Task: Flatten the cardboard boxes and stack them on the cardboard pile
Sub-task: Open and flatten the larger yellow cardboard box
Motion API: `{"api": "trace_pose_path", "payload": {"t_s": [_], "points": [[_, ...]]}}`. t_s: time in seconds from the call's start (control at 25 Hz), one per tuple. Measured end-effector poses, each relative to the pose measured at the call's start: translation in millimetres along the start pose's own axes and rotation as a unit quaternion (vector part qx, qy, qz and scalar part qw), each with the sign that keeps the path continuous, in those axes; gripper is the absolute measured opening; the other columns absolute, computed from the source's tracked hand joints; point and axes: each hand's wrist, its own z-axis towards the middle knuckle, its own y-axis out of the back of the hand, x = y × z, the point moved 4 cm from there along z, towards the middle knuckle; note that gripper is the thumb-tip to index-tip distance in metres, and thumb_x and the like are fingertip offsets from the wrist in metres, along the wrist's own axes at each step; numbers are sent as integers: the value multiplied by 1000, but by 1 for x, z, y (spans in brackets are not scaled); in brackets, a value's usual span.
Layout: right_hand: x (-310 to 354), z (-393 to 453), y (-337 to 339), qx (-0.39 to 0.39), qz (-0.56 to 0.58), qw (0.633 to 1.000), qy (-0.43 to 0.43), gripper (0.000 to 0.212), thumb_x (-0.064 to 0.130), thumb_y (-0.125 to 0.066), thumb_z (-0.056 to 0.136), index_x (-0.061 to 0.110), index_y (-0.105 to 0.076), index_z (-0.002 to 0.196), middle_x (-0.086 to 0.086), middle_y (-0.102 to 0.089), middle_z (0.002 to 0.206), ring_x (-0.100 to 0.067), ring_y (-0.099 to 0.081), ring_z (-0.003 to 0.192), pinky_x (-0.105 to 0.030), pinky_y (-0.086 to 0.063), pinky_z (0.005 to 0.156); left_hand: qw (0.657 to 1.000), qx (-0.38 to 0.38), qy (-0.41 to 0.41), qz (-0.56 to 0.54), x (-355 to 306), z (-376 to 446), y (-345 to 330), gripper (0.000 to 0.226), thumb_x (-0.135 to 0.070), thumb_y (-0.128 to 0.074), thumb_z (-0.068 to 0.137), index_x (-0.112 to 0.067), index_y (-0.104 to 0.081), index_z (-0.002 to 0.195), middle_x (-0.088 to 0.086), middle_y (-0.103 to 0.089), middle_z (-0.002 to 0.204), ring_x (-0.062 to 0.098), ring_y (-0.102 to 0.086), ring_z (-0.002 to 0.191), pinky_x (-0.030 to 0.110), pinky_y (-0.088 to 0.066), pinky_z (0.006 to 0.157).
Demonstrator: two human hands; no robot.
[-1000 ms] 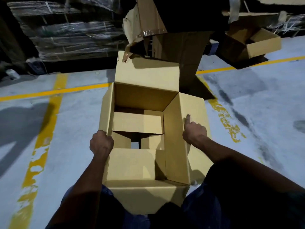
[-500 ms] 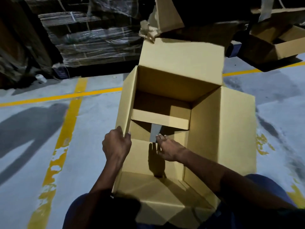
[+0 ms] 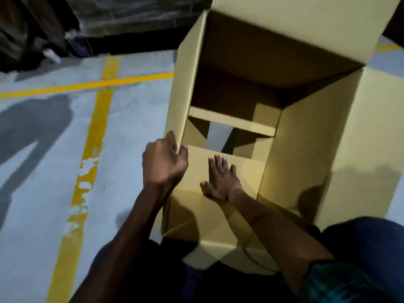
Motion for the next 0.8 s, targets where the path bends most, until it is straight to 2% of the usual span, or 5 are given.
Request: {"api": "trace_pose_path", "payload": {"t_s": [0.16,0.28,0.4,0.56,0.8], "points": [[11,21,-9,18,56,998,-20,90,70,-28,94,20,8,159,-7,15,166,-31,13,152,-58,2,121,1000,15,21,3,10,7,-13,26,-29,-60,93,-5,-62,101,15,-65,79,27,-53,69,28,-34,62],[14,27,-19,49,76,996,-25,85,68,-28,95,21,1,159,-7,8,167,-31,7,153,-61,0,119,998,36,8,43,4,4,-23,32,-30,-57,95,-5,-60,115,18,-69,95,32,-61,83,29,-34,66],[11,30,-25,96,67,993,-22,83,67,-27,96,21,1,160,-6,6,167,-30,4,154,-64,-1,118,996,67,-3,59,-5,-1,-33,40,-30,-55,96,-7,-56,129,19,-69,109,37,-63,97,35,-45,73],[6,33,-21,120,29,992,-35,83,71,-18,94,24,0,160,-3,6,167,-29,4,154,-68,12,111,993,88,-2,76,-18,-4,-38,47,-33,-55,97,-11,-51,138,19,-67,118,37,-62,105,40,-50,85],[11,37,-27,121,49,991,-35,82,72,-11,93,26,2,159,0,8,167,-27,7,154,-70,20,106,998,65,5,25,-27,-8,-27,49,-28,-59,93,-12,-53,139,18,-70,104,36,-62,98,35,-46,76]]}}
